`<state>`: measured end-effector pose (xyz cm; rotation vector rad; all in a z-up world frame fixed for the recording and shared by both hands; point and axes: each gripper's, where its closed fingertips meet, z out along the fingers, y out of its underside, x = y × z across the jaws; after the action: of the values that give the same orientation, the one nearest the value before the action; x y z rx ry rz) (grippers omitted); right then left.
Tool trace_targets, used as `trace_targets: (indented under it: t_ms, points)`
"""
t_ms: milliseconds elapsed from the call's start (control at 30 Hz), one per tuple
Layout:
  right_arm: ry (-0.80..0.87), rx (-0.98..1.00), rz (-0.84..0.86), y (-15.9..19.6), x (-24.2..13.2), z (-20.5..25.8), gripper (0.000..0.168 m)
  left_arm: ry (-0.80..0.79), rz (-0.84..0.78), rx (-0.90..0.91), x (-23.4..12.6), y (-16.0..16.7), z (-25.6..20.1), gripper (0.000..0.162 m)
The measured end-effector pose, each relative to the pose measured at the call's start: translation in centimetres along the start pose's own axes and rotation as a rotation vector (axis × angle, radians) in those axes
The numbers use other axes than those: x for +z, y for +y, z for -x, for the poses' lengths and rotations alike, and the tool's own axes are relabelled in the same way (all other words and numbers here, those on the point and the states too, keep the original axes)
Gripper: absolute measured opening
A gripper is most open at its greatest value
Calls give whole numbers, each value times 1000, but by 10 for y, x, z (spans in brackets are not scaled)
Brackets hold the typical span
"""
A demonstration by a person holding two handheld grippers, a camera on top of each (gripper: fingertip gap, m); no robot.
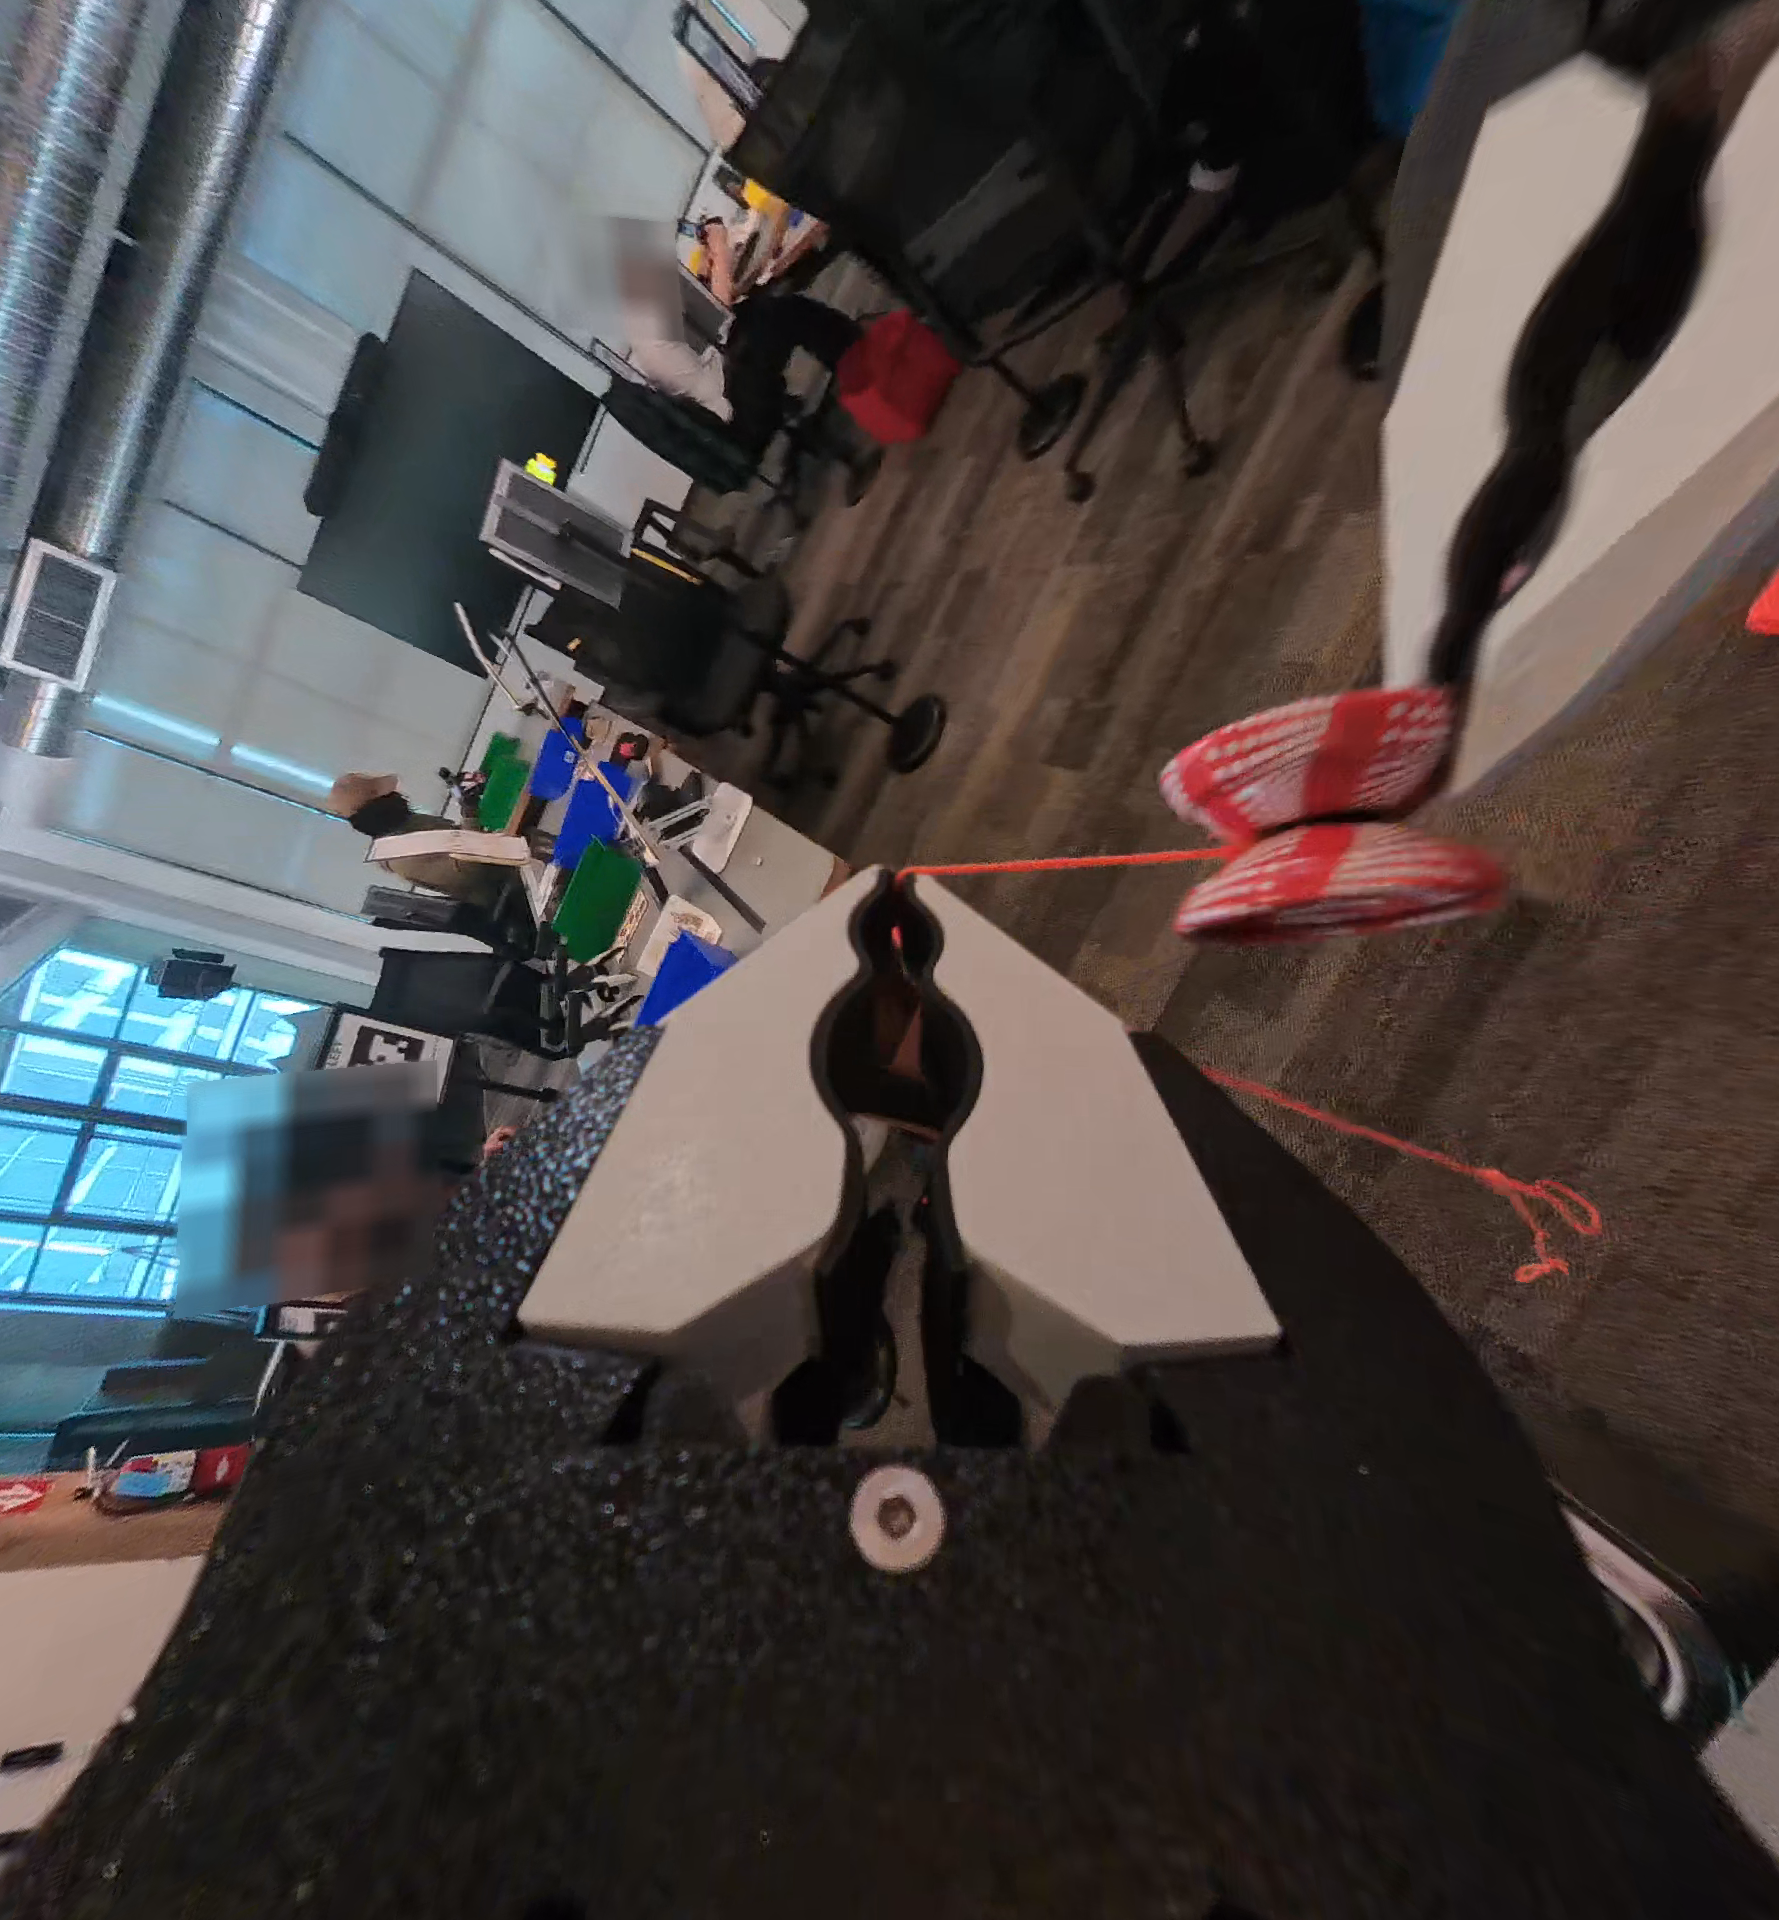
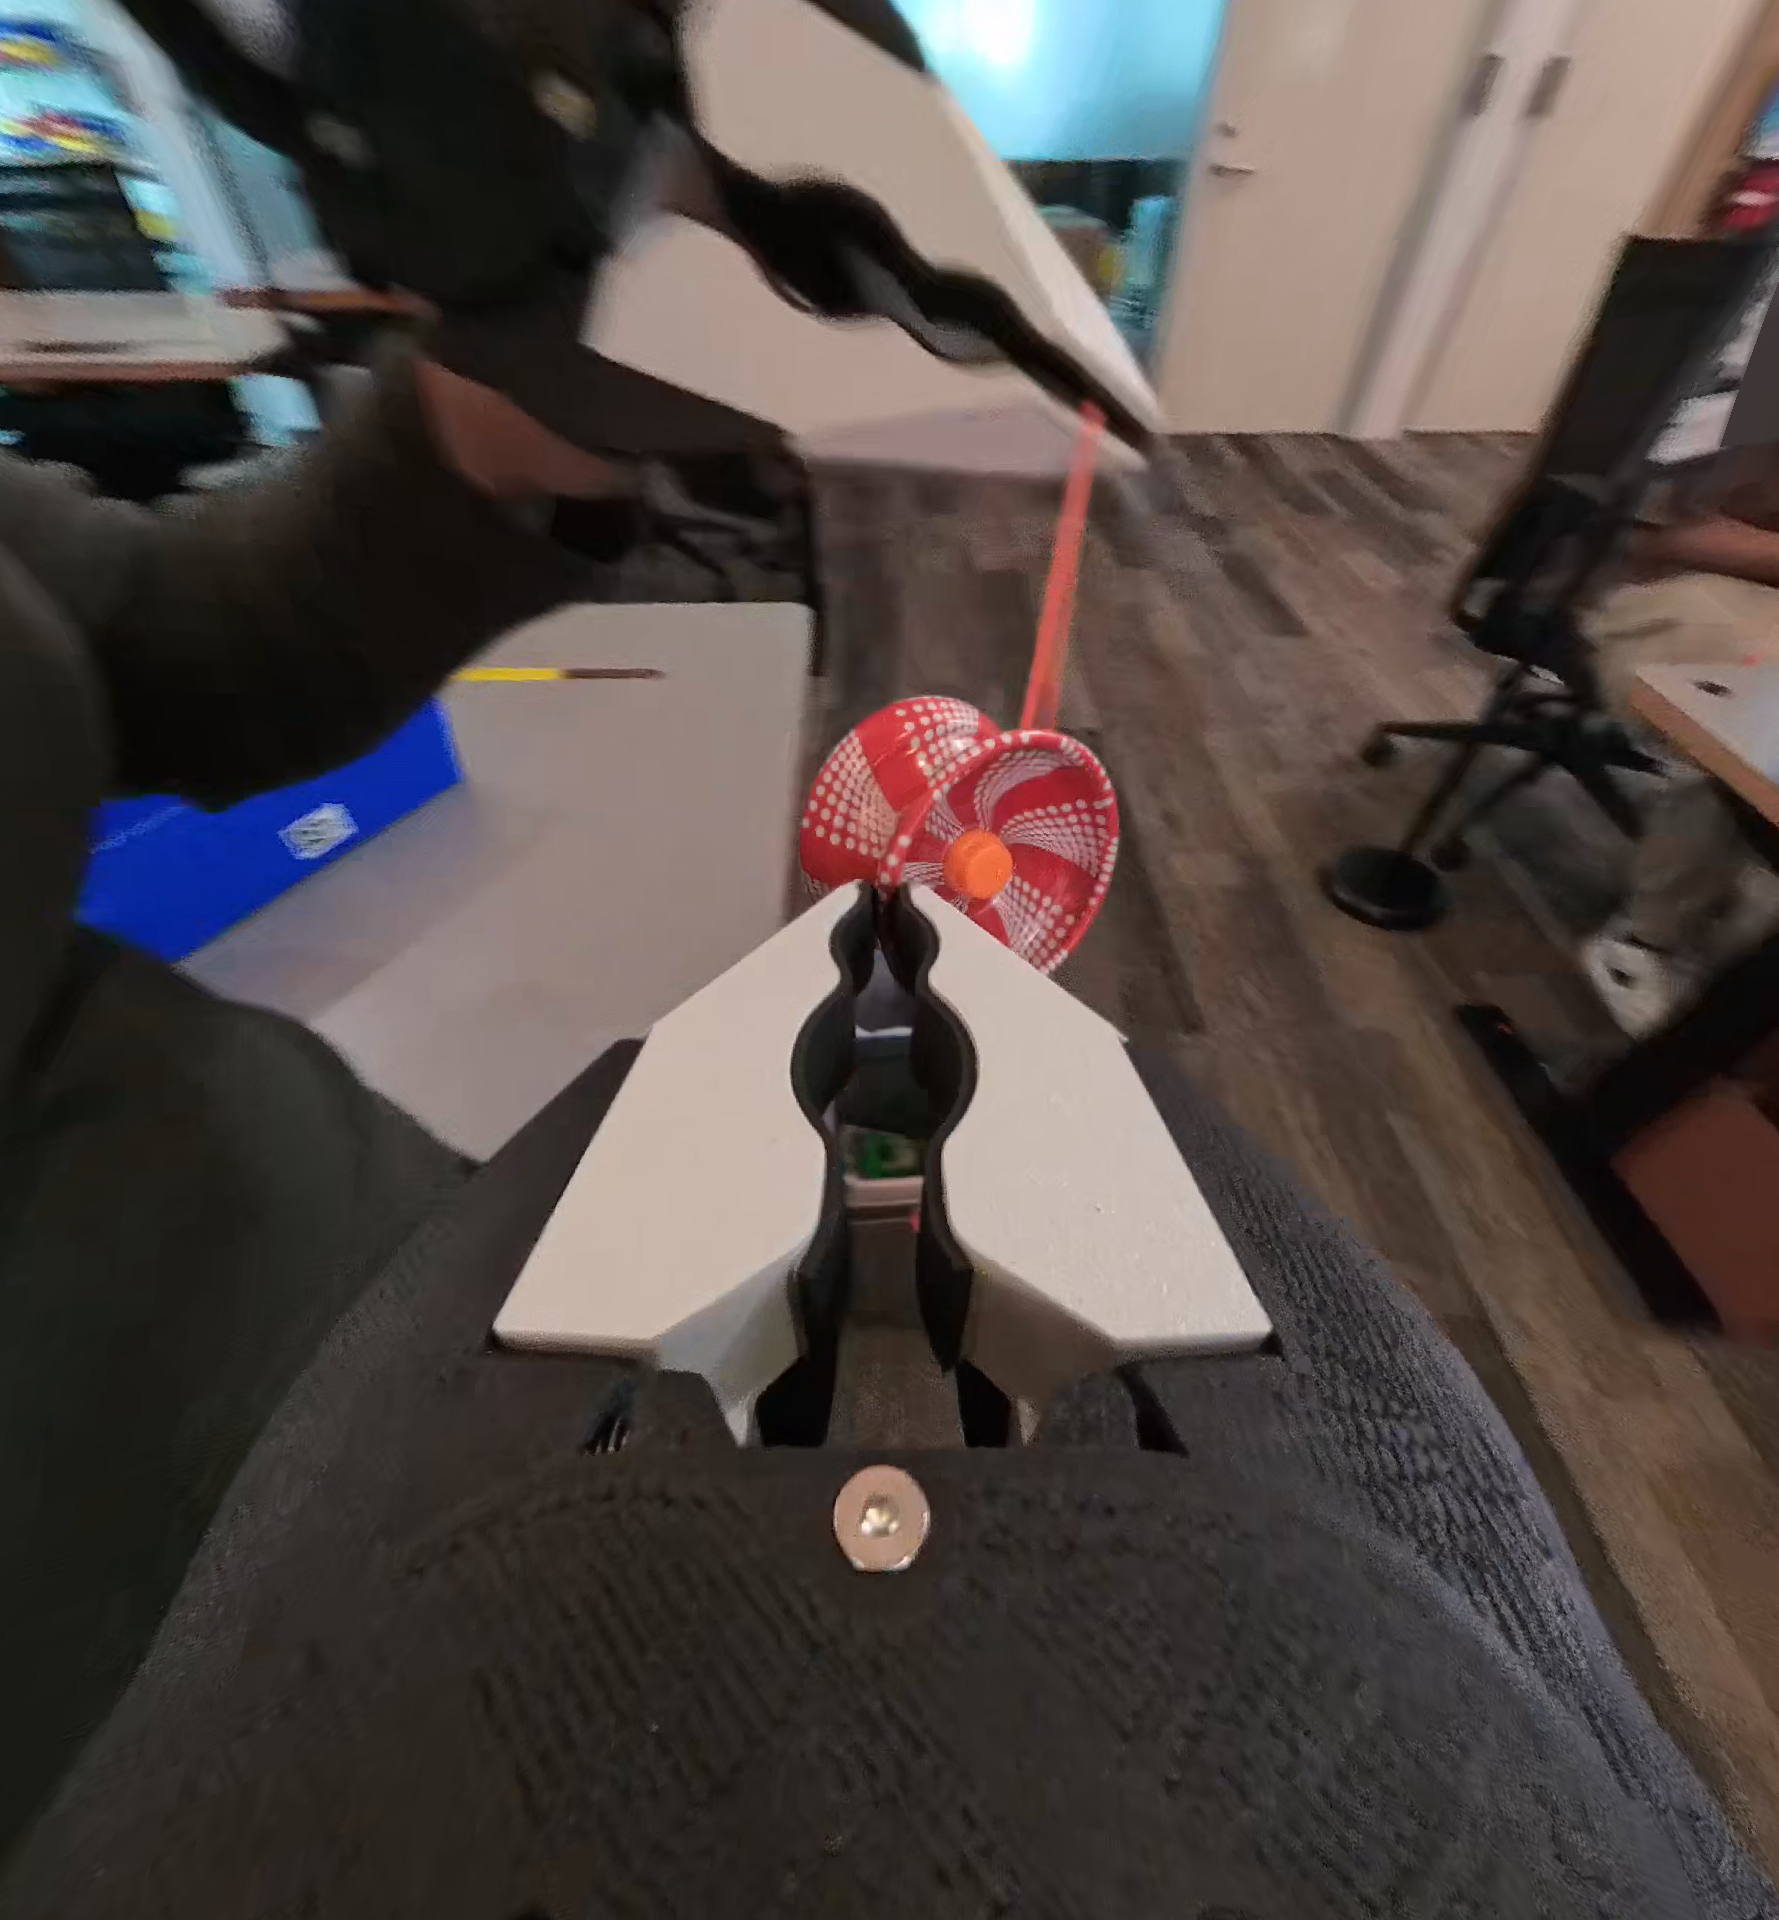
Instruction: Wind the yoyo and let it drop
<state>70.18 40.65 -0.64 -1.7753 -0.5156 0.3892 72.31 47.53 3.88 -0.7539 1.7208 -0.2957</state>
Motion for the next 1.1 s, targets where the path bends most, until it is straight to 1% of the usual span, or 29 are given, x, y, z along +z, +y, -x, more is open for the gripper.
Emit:
trace_targets:
  t_ms: [33, 133, 233, 333, 367, 433, 467, 533, 633, 800, 900, 1100]
  points:
    - [71, 8, 1, 0, 0, -10, 0, 5, -9, -17, -6, -8, 0, 0]
    - [226, 65, -66, -10, 1, -34, 1, 133, -28, -135, -19, -33, -23, 0]
    - [307, 100, -185, -30, -4, -46, 1, 316, 3, -312, -18, -32, -60, 0]
    - [280, 113, -277, -50, -8, -40, 1, 502, -2, -532, -9, -17, -89, 0]
    - [269, 108, -285, -53, -8, -37, 1, 560, -36, -618, -8, -16, -95, 0]
    - [242, 117, -318, -60, -9, -31, 1, 653, -164, -793, -6, -20, -98, 0]
    - [225, 125, -333, -64, -10, -28, 1, 676, -227, -865, -4, -21, -97, 0]
    - [213, 136, -370, -73, -14, -27, 1, 677, -313, -939, 2, -17, -97, 0]
    - [199, 148, -420, -88, -20, -26, 1, 646, -393, -955, 10, -12, -105, 0]
    - [167, 132, -448, -110, -24, -22, 1, 618, -520, -993, 16, -10, -116, 0]
    - [156, 127, -470, -122, -27, -20, 0, 594, -529, -996, 24, -2, -122, 0]
    - [147, 92, -515, -148, -35, -16, 0, 627, -533, -1007, 36, 15, -147, 0]
